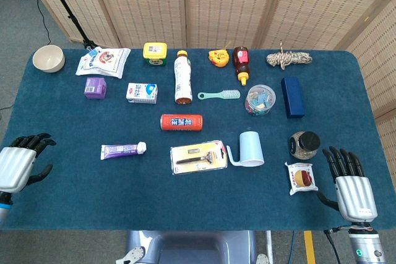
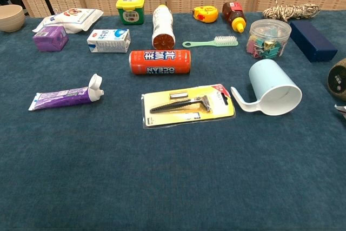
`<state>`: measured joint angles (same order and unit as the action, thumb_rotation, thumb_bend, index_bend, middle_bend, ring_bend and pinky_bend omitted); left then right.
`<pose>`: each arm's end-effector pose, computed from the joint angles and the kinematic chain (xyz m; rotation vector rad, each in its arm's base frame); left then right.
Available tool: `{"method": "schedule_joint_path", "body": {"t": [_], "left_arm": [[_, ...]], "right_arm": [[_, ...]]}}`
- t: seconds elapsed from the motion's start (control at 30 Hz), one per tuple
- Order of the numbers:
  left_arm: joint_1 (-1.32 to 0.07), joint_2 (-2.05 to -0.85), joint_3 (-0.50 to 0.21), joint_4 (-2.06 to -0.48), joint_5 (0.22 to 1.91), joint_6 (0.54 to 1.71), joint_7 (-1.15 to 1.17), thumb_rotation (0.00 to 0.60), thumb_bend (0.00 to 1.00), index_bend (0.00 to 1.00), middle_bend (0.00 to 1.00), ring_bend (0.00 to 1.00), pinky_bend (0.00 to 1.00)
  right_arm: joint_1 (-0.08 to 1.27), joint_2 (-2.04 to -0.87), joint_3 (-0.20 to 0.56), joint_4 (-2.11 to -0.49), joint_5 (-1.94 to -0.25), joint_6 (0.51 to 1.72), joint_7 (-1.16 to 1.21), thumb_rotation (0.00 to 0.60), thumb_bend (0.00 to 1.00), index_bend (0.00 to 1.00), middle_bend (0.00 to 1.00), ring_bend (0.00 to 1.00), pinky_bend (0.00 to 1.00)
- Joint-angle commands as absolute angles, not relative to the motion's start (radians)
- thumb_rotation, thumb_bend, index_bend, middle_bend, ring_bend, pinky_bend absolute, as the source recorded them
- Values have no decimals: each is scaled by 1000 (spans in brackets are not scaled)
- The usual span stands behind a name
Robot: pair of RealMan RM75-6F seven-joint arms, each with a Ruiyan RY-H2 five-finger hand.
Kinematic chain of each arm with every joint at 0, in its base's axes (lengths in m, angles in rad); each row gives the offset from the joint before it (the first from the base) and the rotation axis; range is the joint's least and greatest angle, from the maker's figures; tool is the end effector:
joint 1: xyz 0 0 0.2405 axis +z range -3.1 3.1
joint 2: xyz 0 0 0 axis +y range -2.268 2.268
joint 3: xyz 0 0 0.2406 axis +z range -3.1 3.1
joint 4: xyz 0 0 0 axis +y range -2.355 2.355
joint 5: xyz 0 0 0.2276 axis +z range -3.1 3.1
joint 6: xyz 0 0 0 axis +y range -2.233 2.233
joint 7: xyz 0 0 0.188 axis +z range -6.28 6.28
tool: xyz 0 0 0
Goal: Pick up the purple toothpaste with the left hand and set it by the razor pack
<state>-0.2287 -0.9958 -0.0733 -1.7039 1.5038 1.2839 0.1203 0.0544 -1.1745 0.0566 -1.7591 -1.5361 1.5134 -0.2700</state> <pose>-0.2715 0.2685 0.1344 -1.6203 -0.8042 -0.7926 -0.2620 -0.2152 0.1116 1.4110 -0.8305 0.8759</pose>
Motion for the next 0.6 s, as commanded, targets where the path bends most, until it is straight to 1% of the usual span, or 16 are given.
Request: {"method": "schedule_joint_path", "body": {"t": [0.03, 0.33, 0.6], "left_arm": [[-286, -1000, -92, -1697, 1479, 1211, 120, 600, 274, 294, 246, 252, 268], [-407, -1081, -135, -1651, 1382, 1051, 131, 600, 275, 292, 238, 251, 268], [-484, -1166, -146, -1617, 1320, 966, 176, 600, 274, 292, 238, 251, 268]], "right_arm": [[54, -1172, 57, -1764, -1537, 1516, -273, 600, 151, 62, 66, 38, 77], [50, -1169, 53, -1774, -1537, 1520, -281, 600, 152, 63, 66, 38, 77], [40, -1175, 49, -1765, -1531, 1529, -274, 600, 151, 62, 66, 38, 77]]}}
